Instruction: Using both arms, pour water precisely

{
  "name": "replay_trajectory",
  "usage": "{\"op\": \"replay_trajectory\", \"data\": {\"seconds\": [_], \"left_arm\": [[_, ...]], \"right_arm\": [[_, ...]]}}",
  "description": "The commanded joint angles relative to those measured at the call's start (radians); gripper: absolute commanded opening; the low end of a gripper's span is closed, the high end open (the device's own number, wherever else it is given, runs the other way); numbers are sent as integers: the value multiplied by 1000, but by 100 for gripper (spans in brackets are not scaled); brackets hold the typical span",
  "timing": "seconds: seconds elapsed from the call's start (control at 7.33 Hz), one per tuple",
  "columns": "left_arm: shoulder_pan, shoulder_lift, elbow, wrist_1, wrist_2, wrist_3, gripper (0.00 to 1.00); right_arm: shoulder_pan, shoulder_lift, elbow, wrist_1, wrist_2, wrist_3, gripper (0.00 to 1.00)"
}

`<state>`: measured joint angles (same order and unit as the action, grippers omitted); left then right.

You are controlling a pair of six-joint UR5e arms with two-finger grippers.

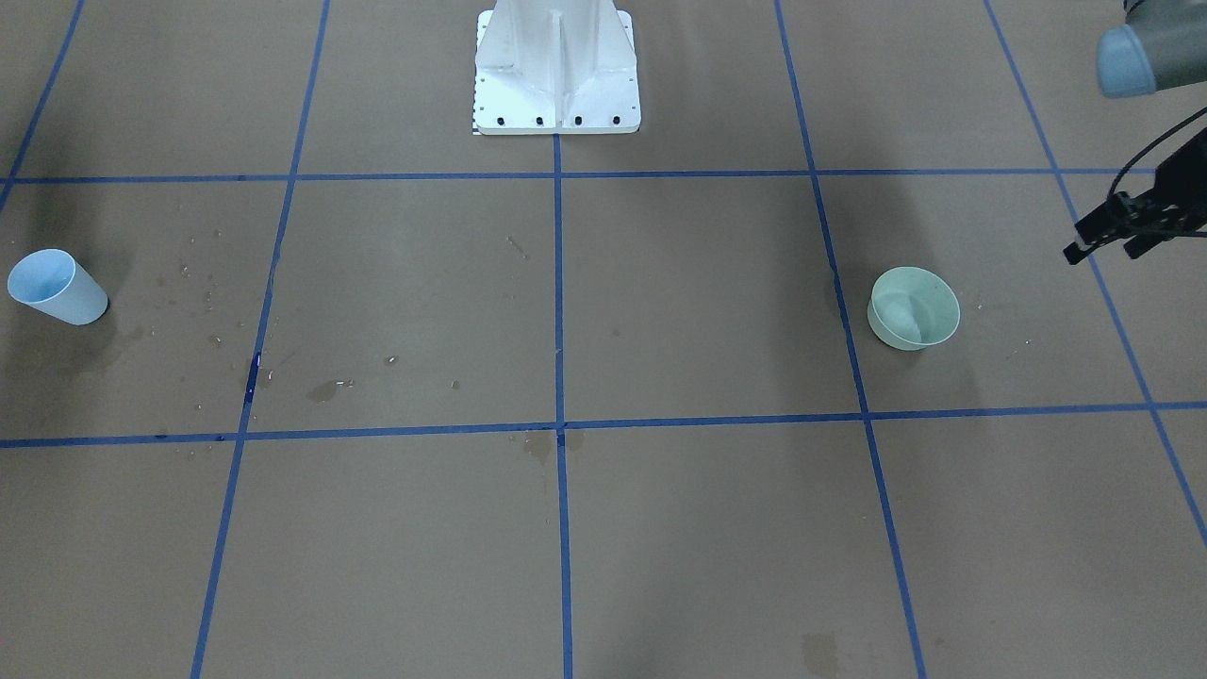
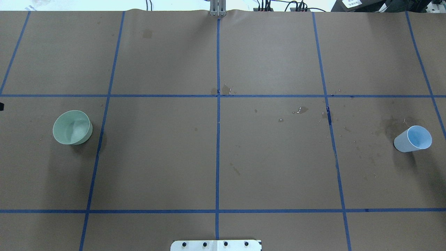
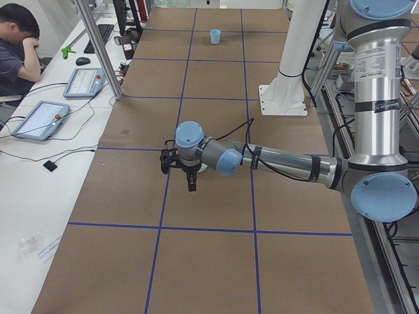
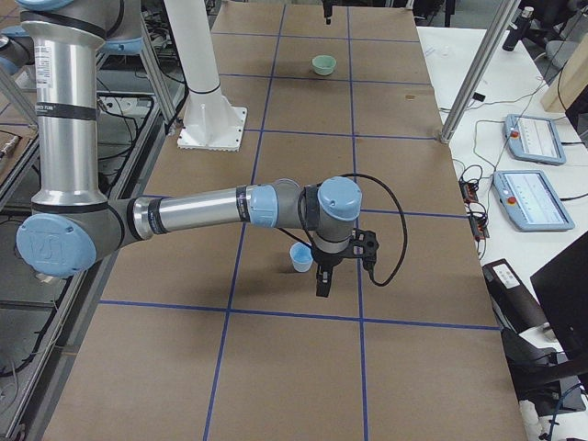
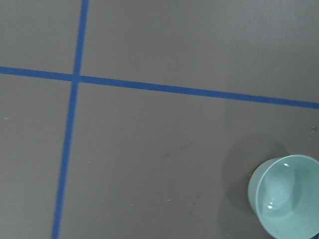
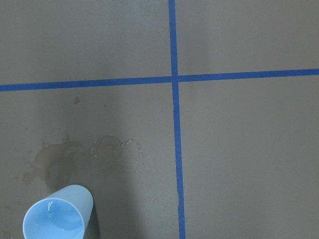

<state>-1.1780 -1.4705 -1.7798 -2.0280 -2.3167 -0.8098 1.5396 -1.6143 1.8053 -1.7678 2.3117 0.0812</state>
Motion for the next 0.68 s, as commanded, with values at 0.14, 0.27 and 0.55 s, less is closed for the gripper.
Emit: {"op": "replay_trajectory", "data": {"seconds": [0.14,0.27,0.55], "left_arm": [[205,-45,97,-227,122,-274,99],[234,-66,98,-227,123,-307,99],[259,-73,112,-227,125,-307,99]], "right_arm": [[0,1,2,1,-1,0,99],[0,-1,5,1,-1,0,99],[0,-1,3,1,-3,-1,99]]}}
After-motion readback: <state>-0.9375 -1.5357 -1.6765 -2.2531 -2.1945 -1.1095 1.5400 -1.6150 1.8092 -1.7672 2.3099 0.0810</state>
